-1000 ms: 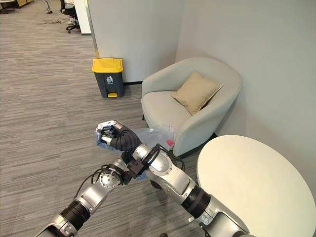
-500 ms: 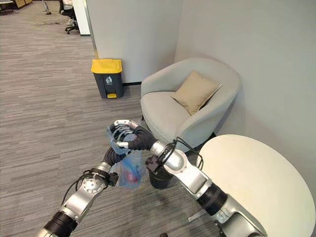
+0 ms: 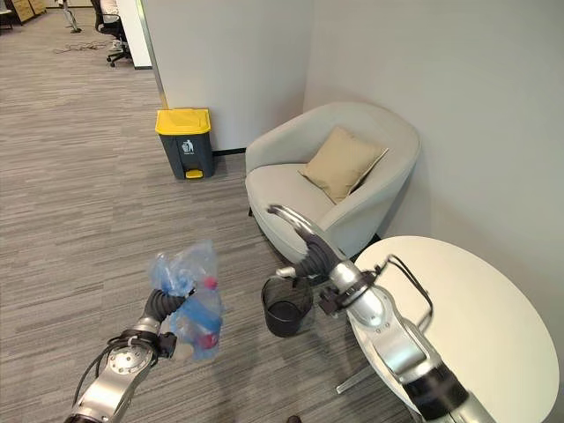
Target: Gather garbage on tea table into small bin, then transfer packed bag to large trash can.
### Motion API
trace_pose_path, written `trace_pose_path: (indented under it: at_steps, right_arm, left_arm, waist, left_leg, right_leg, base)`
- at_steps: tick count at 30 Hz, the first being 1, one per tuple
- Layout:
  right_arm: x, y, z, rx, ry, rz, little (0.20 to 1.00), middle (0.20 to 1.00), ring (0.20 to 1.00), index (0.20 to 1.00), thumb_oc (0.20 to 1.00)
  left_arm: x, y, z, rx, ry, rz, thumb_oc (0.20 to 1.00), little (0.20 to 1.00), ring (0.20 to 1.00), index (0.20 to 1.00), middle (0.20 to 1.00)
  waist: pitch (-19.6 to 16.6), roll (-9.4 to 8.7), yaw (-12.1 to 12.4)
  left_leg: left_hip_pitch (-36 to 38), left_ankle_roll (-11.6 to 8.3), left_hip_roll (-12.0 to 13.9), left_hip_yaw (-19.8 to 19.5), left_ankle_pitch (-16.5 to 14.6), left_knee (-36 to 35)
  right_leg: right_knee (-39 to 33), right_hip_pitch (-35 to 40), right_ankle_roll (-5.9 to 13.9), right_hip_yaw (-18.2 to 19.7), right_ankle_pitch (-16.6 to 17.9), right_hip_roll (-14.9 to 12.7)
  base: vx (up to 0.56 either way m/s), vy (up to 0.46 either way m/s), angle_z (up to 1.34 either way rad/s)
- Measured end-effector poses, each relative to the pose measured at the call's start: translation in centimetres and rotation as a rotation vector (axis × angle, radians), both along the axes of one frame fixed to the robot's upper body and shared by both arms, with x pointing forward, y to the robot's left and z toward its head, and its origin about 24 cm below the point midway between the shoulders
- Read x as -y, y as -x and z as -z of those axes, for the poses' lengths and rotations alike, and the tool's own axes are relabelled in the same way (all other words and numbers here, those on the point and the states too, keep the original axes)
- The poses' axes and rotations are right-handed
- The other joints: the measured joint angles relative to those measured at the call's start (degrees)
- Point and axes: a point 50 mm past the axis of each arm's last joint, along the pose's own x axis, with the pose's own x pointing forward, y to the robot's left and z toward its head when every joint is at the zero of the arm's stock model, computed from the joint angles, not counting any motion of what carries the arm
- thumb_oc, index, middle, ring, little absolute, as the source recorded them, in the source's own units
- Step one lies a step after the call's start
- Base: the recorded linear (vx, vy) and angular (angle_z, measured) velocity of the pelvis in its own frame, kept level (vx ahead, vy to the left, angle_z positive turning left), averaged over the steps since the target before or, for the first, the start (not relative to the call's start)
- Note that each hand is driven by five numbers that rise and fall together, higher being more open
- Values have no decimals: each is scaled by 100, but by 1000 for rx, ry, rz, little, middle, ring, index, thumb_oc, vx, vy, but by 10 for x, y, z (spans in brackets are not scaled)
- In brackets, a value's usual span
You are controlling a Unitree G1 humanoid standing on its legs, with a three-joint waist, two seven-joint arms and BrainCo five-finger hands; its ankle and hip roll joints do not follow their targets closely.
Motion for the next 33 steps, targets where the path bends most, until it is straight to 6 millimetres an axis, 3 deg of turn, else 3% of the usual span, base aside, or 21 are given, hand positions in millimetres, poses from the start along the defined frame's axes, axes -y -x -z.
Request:
trace_pose_path:
  at_steps: [2,3,6,7,10,13,18,21,24,25,27,29,33]
  right_arm:
    - [32,15,47,-240,-30,175,1000,1000,1000,1000,1000]
    - [42,26,61,-315,-33,218,1000,1000,1000,1000,1000]
    - [57,39,78,-384,-31,277,1000,1000,1000,1000,1000]
    - [85,59,103,-505,19,409,1000,1000,1000,1000,1000]
    - [94,75,119,-590,50,458,1000,1000,1000,1000,1000]
    - [98,85,130,-638,39,497,1000,1000,1000,1000,1000]
    - [97,85,131,-641,17,512,1000,1000,1000,1000,1000]
    - [99,80,129,-623,9,527,1000,1000,1000,1000,1000]
    - [104,72,127,-598,-3,567,1000,1000,1000,1000,1000]
    - [106,68,125,-583,-10,580,1000,1000,1000,1000,1000]
    - [105,66,127,-583,-14,593,1000,1000,1000,1000,1000]
    - [101,60,126,-570,-28,592,1000,1000,1000,1000,1000]
    - [92,57,127,-567,-60,584,1000,1000,1000,1000,1000]
  left_arm:
    - [-16,17,13,-77,17,-64,200,200,200,200,200]
    - [-20,23,17,-98,34,-79,200,200,200,200,200]
    - [-28,30,21,-124,60,-105,200,200,200,200,200]
    - [-46,51,30,-178,68,-182,200,200,200,200,200]
    - [-51,67,39,-235,83,-210,200,200,200,200,200]
    - [-56,82,46,-275,94,-252,200,200,200,200,200]
    - [-60,96,57,-335,109,-289,200,200,200,200,200]
    - [-58,91,57,-329,112,-283,200,200,200,200,200]
    - [-53,71,53,-284,127,-264,200,200,200,200,200]
    - [-51,63,50,-262,133,-256,200,200,200,200,200]
    - [-48,47,43,-218,136,-241,200,200,200,200,200]
    - [-48,46,43,-215,137,-239,200,200,200,200,200]
    - [-53,48,42,-218,121,-243,200,200,200,200,200]
  waist:
    - [49,64,-20]
    - [78,97,-33]
    - [92,114,-70]
    - [107,144,-61]
    - [112,156,-49]
    - [125,166,-10]
    - [173,204,11]
    - [347,188,59]
    - [644,239,137]
    - [751,242,171]
    - [872,185,145]
    - [908,129,163]
    - [899,-13,173]
  left_leg:
    - [-19,15,-4,10,-14,-38]
    - [-13,16,-3,12,-14,-39]
    - [-3,17,10,4,-13,-36]
    - [-9,16,7,1,-20,-38]
    - [-1,18,8,-8,-21,-36]
    - [-16,25,8,-21,-17,-35]
    - [-151,16,5,-174,-5,49]
    - [-490,20,16,-365,-18,333]
    - [-887,-31,9,-591,-12,622]
    - [-998,-15,33,-533,-86,625]
    - [-1169,-27,179,96,-142,756]
    - [-1020,-16,231,428,-158,781]
    - [-985,33,75,409,-171,713]
  right_leg:
    - [-1,-26,9,7,1,-4]
    - [-1,-20,11,10,3,-5]
    - [-1,-8,8,3,0,6]
    - [-2,-11,6,0,-1,3]
    - [-2,2,6,-5,-1,2]
    - [0,0,4,-14,-3,5]
    - [1,-20,4,-158,-3,-12]
    - [27,-106,2,-328,-5,-29]
    - [34,-203,-24,-624,-19,-64]
    - [35,-259,-36,-742,-3,-90]
    - [30,-340,-103,-1081,-24,-238]
    - [91,-307,-88,-1169,-46,-310]
    - [209,-314,91,-1181,-69,-507]
  base:
    - [-13,-12,-2]
    - [-32,-29,-4]
    - [-32,-43,2]
    - [-27,-39,1]
    - [-30,-38,2]
    - [-42,-35,2]
    - [-75,-30,14]
    - [-163,-13,38]
    - [-91,25,52]
    - [-16,61,65]
    - [65,76,78]
    - [98,107,48]
    - [74,138,17]
